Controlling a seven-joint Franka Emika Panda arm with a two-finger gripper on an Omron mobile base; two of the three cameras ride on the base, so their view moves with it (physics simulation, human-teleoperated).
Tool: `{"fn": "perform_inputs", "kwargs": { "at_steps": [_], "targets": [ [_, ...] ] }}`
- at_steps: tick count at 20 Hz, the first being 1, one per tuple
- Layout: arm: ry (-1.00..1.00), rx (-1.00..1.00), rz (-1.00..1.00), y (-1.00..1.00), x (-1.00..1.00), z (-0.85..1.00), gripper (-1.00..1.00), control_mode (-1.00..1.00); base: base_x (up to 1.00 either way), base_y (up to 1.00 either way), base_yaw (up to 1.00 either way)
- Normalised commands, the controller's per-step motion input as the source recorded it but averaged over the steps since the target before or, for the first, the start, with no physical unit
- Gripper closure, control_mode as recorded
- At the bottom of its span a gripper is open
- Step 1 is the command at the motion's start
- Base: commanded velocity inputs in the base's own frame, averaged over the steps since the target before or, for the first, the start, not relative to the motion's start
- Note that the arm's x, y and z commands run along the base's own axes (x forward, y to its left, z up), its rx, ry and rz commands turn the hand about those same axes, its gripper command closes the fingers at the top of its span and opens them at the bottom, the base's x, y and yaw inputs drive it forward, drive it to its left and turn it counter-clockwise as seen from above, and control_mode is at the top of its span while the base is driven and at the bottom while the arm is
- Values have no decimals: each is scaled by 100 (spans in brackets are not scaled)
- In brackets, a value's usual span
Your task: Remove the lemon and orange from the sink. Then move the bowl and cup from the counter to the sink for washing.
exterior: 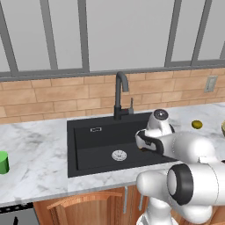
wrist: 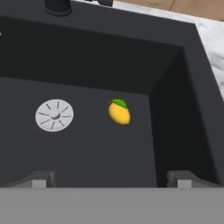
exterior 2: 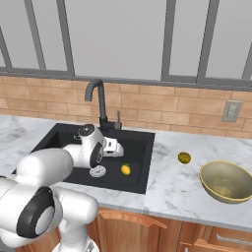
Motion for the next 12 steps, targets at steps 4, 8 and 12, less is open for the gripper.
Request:
{"fn": "perform_inputs", "kwargs": {
  "at_steps": [4,8,12],
  "targets": [
    [0,0,3,-4,5,-18,-100,-100,0,0,0],
    [0,0,3,-6,2,-20,-100,-100,0,0,0],
    [0,0,4,-10,2,-18,-100,-100,0,0,0]
  ]
}}
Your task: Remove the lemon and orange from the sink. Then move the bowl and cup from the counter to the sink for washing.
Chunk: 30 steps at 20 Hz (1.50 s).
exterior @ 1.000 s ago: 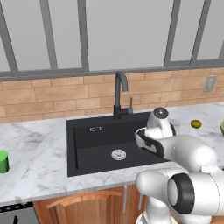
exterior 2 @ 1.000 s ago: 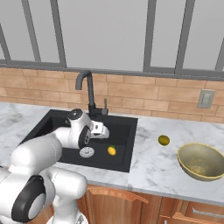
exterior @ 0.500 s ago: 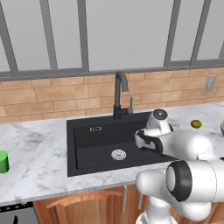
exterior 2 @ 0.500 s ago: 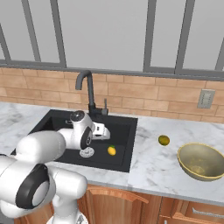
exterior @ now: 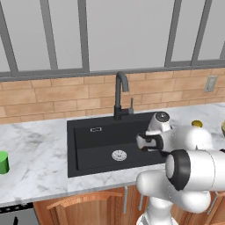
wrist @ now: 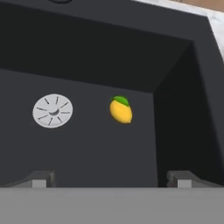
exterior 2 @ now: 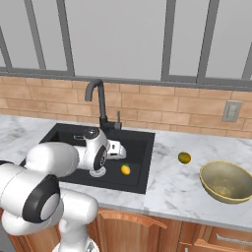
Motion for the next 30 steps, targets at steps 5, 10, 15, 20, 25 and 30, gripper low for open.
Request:
{"fn": "perform_inputs", "kwargs": {
  "at_steps": [5,10,15,20,25,30],
  "targets": [
    [0,0,5,-10,7,-18,-100,-100,0,0,0],
    [0,0,9,-10,9,-18,-100,-100,0,0,0],
    [0,0,8,-5,13,-19,-100,-100,0,0,0],
    [0,0,9,-3,16,-17,-100,-100,0,0,0],
    [0,0,8,0,16,-13,-100,-100,0,0,0],
    [0,-1,5,-1,13,-9,-100,-100,0,0,0]
  ]
}}
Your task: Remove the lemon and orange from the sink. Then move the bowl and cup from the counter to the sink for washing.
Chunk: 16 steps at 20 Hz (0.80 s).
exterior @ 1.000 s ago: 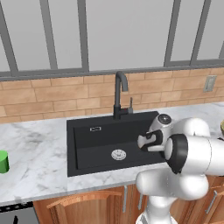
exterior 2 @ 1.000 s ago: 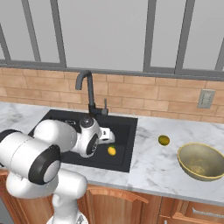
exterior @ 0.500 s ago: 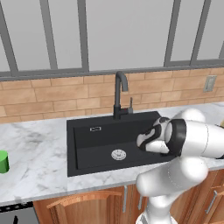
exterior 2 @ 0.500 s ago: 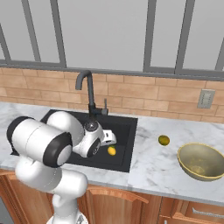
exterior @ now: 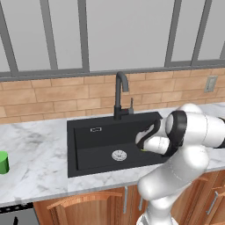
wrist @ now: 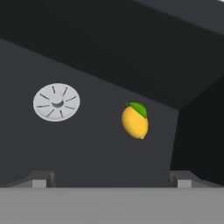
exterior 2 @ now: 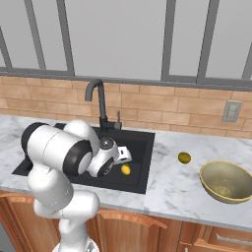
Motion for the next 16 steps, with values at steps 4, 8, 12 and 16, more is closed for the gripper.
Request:
{"fn": "perform_inputs", "kwargs": {
  "at_steps": [4,8,12,16],
  "targets": [
    [0,-1,1,-1,8,-5,-100,-100,0,0,0],
    [0,-2,0,0,14,-8,-100,-100,0,0,0],
    [0,-4,0,0,21,-5,-100,-100,0,0,0],
    [0,-4,0,0,22,-4,-100,-100,0,0,0]
  ]
}}
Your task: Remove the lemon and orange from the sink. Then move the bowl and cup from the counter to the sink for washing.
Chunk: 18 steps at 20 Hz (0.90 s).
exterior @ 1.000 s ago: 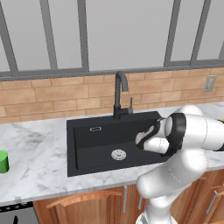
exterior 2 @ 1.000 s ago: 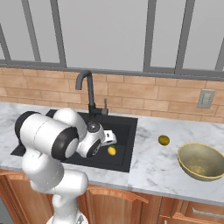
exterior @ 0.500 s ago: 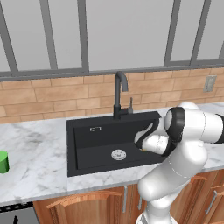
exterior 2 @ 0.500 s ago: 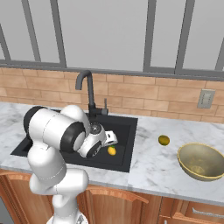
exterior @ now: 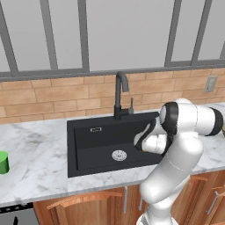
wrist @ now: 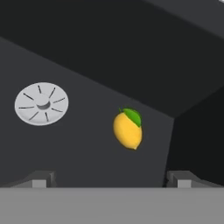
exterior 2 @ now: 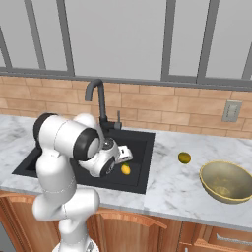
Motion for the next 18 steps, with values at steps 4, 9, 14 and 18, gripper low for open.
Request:
{"fn": "perform_inputs", "kwargs": {
  "at_steps": [4,9,14,18],
  "targets": [
    [0,-6,0,0,16,-9,-100,-100,0,0,0],
    [2,-6,0,0,14,-12,-100,-100,0,0,0],
    [7,-1,0,0,13,-17,-100,-100,0,0,0],
    [5,0,0,0,16,-14,-100,-100,0,0,0]
  ]
}}
